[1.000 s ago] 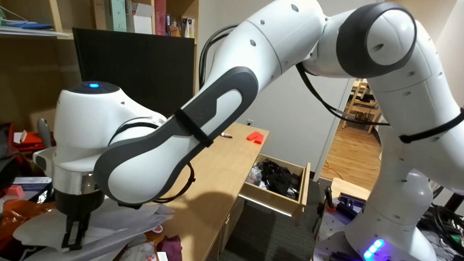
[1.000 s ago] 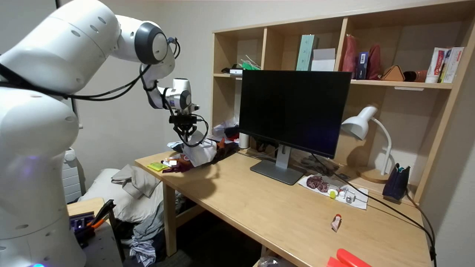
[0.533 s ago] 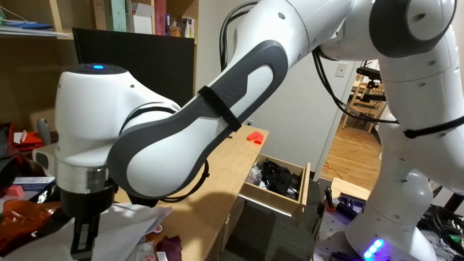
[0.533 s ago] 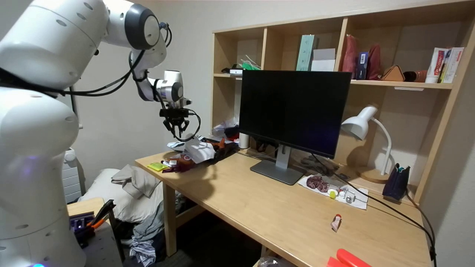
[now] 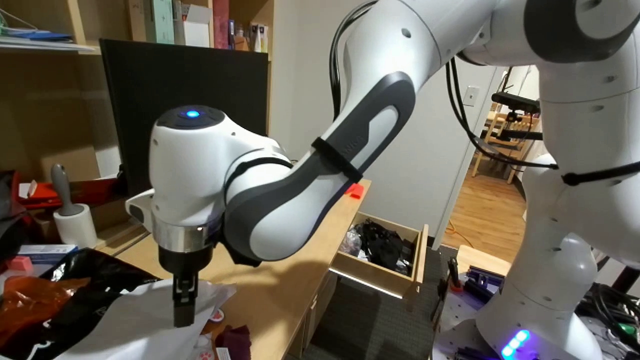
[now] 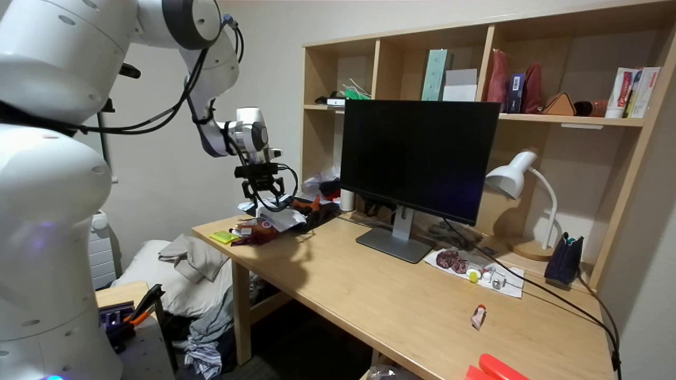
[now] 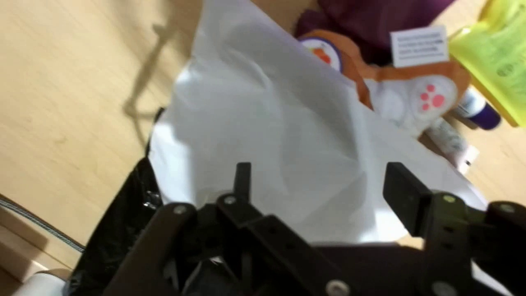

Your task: Move the purple cloth to the left side of the desk then move the papers to the left side as well

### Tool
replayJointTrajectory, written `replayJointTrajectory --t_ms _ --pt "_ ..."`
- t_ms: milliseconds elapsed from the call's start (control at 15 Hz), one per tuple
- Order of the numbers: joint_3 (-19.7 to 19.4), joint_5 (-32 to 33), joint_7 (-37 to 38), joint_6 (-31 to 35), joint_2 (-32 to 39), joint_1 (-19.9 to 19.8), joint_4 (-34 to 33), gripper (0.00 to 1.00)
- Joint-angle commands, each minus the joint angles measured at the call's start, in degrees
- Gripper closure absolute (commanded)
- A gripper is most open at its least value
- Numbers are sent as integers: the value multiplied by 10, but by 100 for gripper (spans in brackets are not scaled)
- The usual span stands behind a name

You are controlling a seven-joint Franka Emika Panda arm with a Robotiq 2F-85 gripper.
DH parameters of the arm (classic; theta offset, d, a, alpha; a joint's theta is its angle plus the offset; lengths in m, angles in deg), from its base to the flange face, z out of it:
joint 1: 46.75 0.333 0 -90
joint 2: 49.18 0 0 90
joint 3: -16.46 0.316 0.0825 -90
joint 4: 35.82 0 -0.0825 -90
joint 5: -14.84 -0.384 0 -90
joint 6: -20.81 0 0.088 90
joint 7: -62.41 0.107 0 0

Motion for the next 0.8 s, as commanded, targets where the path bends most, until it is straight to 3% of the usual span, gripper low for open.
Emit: replayJointTrajectory --t_ms 0,200,400,733 --pt "-56 120 79 50 -46 26 78 0" --pt "-78 230 102 51 -62 31 113 0" --pt "-55 284 88 42 -87 7 148 0" --pt "-13 282 51 40 -145 -35 209 0"
